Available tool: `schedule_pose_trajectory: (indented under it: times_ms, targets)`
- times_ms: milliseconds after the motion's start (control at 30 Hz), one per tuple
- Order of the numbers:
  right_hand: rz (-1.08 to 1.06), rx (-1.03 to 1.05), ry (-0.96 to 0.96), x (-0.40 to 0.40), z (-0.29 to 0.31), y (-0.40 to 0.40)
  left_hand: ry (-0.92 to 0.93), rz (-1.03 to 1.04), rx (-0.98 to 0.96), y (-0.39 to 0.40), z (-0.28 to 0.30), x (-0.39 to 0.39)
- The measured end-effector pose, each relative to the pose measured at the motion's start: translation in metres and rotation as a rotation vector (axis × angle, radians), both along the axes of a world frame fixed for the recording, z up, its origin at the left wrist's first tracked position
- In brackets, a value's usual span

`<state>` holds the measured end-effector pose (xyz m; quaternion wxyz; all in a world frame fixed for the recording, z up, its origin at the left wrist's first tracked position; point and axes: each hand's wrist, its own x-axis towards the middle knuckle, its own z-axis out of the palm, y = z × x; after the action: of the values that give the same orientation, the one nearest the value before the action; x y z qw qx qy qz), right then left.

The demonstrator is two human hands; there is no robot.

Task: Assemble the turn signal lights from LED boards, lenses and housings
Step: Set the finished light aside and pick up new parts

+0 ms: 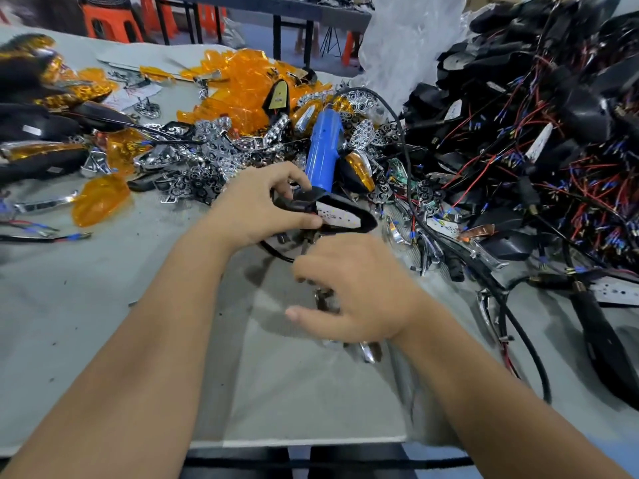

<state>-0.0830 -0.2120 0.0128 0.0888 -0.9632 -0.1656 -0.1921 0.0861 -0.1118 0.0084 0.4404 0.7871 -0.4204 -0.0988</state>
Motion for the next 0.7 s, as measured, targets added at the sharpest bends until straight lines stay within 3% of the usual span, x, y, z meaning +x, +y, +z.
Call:
schedule_pose_trajectory:
  times_ms: [67, 167, 300, 367, 533, 700]
  targets:
    - [-0.111, -0.04, 0.139, -0.003, -0.003, -0.007, -0.046, 0.057, 0.024, -0.003, -0.001, -0.004]
    - [-0.276, 0.022, 0.184, -0.001, -0.006, -0.033, -0.026, 0.247, -0.051, -0.007, -0.003, -0.001]
    - [-0.564, 0.019, 0.105, 0.007, -0.011, -0.065, 0.383, 0.373, -0.361, -0.005, -0.004, 0.011]
    - [-0.66, -0.028, 0.023, 0.015, -0.013, -0.07, 0.604, 0.342, -0.533, -0.006, -0.005, 0.014]
    - [-0.765, -0.001, -0.077, 0.024, -0.013, -0.078, 0.829, 0.335, -0.654, -0.004, -0.001, 0.017]
    - [-0.781, 0.178, -0.172, 0.058, 0.028, -0.077, 1.203, 0.031, -0.71, 0.01, 0.006, 0.016]
